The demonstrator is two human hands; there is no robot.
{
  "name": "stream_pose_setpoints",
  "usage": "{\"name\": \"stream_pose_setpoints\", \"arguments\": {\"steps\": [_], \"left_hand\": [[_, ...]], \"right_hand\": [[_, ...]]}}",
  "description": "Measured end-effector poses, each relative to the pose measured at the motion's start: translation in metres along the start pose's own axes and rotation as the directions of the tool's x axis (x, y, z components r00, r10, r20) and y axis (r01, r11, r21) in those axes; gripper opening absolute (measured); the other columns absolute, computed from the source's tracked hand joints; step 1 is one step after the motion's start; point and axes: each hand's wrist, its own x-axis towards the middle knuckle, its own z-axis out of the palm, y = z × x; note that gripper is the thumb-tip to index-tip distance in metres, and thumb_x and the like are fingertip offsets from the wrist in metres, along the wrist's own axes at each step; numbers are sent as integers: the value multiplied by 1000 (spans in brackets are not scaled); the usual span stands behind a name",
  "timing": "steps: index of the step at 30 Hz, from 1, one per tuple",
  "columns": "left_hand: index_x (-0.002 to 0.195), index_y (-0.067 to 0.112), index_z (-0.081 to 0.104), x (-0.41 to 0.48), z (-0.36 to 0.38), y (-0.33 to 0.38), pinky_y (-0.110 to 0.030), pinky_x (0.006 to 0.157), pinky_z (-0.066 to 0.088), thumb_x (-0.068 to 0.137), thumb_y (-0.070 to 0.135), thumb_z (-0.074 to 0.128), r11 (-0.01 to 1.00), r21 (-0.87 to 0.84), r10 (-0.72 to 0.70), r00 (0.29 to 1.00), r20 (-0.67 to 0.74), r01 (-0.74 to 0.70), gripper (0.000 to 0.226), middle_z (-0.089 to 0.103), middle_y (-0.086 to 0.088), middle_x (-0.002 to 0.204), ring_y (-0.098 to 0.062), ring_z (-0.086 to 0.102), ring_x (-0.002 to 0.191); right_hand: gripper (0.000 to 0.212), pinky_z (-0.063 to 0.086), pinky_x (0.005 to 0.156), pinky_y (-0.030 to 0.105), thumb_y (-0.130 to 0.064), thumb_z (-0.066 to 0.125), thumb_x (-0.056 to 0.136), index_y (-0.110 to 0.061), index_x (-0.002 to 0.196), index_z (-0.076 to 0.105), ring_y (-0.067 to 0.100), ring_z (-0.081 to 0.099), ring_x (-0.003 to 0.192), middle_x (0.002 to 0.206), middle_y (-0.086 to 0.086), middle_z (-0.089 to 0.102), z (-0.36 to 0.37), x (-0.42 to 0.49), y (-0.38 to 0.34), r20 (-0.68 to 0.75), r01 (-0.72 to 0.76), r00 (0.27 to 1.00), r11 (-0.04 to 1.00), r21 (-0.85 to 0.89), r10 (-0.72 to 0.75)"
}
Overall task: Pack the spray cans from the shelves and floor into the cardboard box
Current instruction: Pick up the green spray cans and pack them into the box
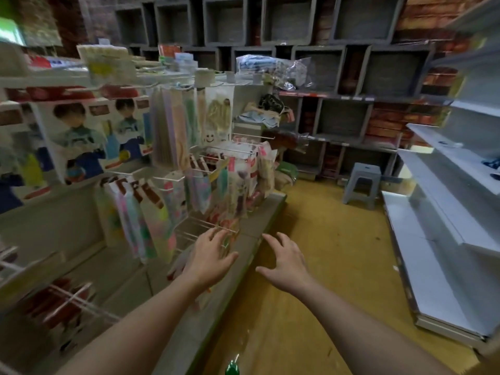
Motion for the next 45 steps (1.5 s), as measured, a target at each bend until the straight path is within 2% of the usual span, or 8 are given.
{"name": "stream_pose_setpoints", "arguments": {"steps": [9,14,18,28,35,39,42,45], "left_hand": [[148,25,41,45,83,-74,-35,114,31,90,55,60,946,-54,-313,943,114,321,68,39,-3,152,-24,36,139],[143,23,48,36,134,-117,-35,112,37,88,51,66,820,-67,-554,818,151,568,64,46,-3,146,-25,41,136],[148,17,43,27,188,-149,-34,116,28,91,45,66,713,-69,-682,713,161,698,68,41,-10,154,-28,35,142],[153,22,35,-64,356,-249,-38,117,28,80,50,77,480,-69,-837,480,265,875,89,35,-7,158,-28,32,144],[158,24,21,-116,507,-340,-44,114,36,66,46,91,366,-139,-897,389,212,920,118,29,-8,161,-29,35,144],[156,33,19,-126,578,-391,-51,111,42,53,47,96,351,-249,-879,409,244,903,130,37,0,158,-23,40,142],[151,42,26,-125,620,-420,-43,110,44,46,40,100,338,-354,-877,428,217,872,128,50,3,147,-17,48,134],[142,30,46,-121,645,-432,-30,102,45,49,29,100,326,-402,-901,410,142,856,108,61,7,130,-12,57,121]], "right_hand": [[88,30,118,48,-58,70,84,-36,156,25,30,22,149,164,4,20,93,98,44,247,-1,969,1000,-3,2],[94,31,118,46,-62,72,79,-32,156,26,31,29,145,161,7,27,163,138,69,464,62,883,997,37,-73],[95,27,120,43,-61,74,78,-28,156,30,33,31,145,159,13,30,223,151,98,590,115,803,993,-17,-83],[106,36,110,39,-60,81,72,-24,157,28,31,37,140,156,10,36,411,120,193,787,84,616,996,-37,-23],[125,37,109,38,-56,90,62,-19,159,20,29,39,141,157,10,39,571,103,296,750,-129,653,991,-21,101],[126,35,111,34,-52,93,58,-20,158,24,22,38,143,157,4,39,648,107,329,716,-193,694,977,93,69],[120,35,109,26,-46,96,54,-22,154,35,16,42,140,152,-2,47,694,109,339,667,-169,745,960,224,-24],[108,42,103,25,-46,97,52,-29,145,46,13,53,126,135,-9,59,723,103,336,620,-159,783,943,291,-59]]}}
